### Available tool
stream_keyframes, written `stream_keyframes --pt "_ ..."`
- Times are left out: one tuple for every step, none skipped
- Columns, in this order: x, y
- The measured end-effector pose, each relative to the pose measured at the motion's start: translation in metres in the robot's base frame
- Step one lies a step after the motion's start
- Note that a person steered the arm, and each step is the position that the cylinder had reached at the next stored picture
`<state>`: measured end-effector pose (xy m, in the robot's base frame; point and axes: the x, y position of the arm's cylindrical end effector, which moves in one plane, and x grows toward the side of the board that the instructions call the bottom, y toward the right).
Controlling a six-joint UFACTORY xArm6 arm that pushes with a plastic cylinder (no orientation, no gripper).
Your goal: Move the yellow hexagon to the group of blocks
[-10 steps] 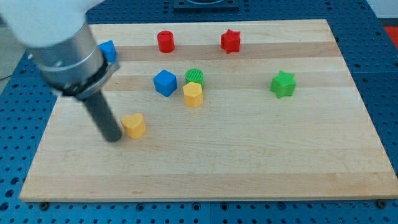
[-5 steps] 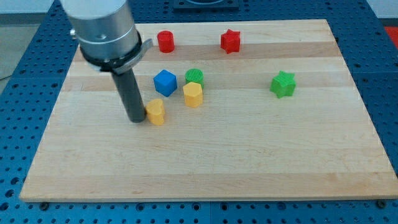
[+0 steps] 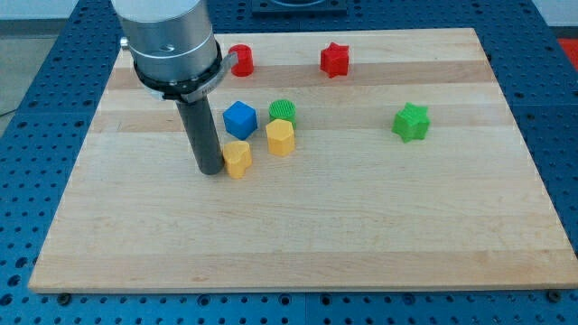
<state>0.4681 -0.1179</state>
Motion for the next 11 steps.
stream_keyframes --pt "0.039 -0.005" --pt "0.048 0.003" --pt "0.016 0.010" --pt "-0.019 0.010" --pt "0.002 0.006" --pt "0.018 0.008" --pt "0.006 0.019" --pt "-0.010 0.022" --pt "-0.021 0.039" --pt "-0.024 0.046" --pt "0.019 0.010"
